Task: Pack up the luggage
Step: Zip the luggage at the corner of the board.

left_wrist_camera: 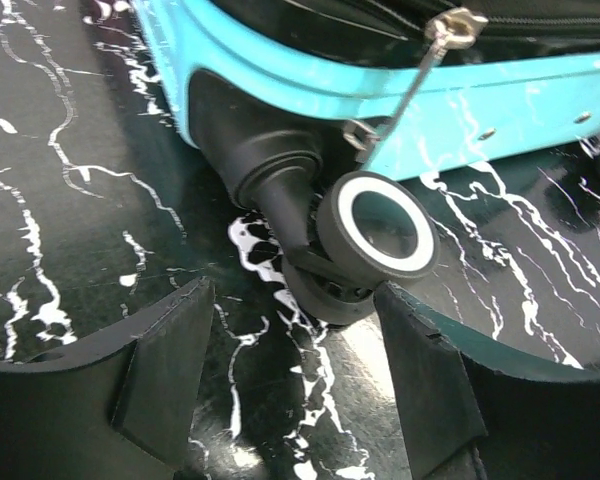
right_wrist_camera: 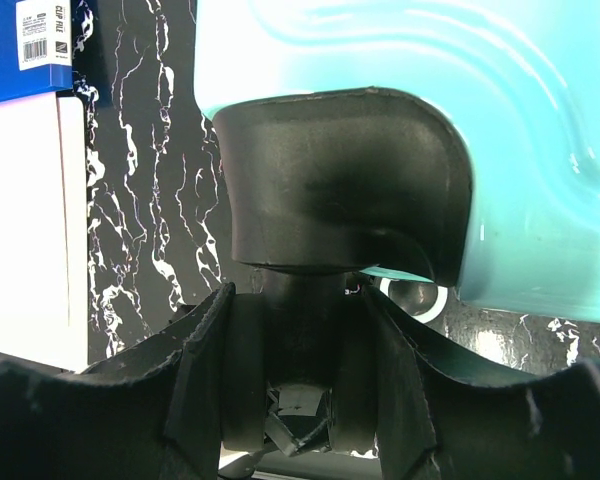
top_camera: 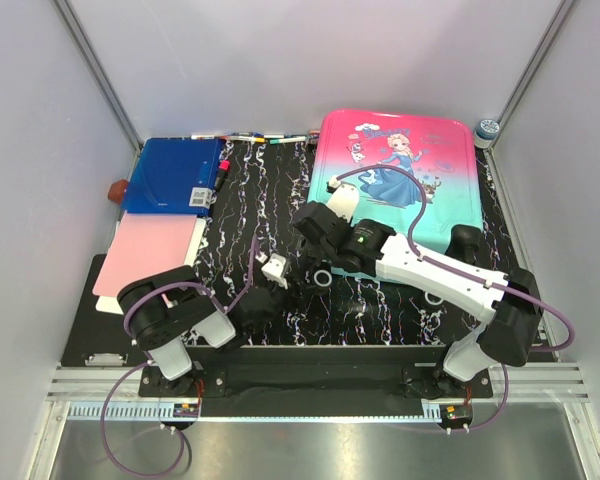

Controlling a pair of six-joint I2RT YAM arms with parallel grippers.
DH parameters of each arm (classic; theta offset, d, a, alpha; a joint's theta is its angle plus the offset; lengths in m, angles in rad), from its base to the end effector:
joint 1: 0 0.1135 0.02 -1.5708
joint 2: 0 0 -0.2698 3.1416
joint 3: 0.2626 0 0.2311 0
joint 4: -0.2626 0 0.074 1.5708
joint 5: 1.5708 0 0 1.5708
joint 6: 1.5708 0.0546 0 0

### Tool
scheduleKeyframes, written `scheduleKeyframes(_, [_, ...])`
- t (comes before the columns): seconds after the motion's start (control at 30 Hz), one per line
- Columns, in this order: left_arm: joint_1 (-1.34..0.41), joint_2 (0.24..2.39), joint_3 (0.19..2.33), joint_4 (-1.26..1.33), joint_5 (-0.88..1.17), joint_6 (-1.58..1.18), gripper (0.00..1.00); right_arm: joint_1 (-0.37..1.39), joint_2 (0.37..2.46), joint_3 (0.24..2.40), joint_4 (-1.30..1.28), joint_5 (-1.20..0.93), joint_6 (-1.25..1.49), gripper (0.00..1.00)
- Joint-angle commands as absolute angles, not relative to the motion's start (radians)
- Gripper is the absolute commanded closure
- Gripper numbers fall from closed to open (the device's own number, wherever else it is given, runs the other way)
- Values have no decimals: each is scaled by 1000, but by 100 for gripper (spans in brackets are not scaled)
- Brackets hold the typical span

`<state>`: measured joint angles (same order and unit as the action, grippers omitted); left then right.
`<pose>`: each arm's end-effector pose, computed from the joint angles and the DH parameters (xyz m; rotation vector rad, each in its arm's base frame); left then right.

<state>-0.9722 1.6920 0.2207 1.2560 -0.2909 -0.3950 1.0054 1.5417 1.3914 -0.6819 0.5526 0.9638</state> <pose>0.1582 -0.2042 0.1382 0.3127 1.8084 -0.7196 0.1972 0.2573 0.3200 0.2015 2.2701 0.3751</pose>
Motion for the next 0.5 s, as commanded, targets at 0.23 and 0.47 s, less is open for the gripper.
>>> scheduleKeyframes(0.23, [-969, 1637, 328, 1664, -311, -351, 28, 1020, 1486, 1539, -525, 508, 939, 100])
scheduleKeyframes(0.47, [-969, 1602, 351, 1666, -382, -322, 29, 1020, 1489, 1539, -515, 495, 936, 100])
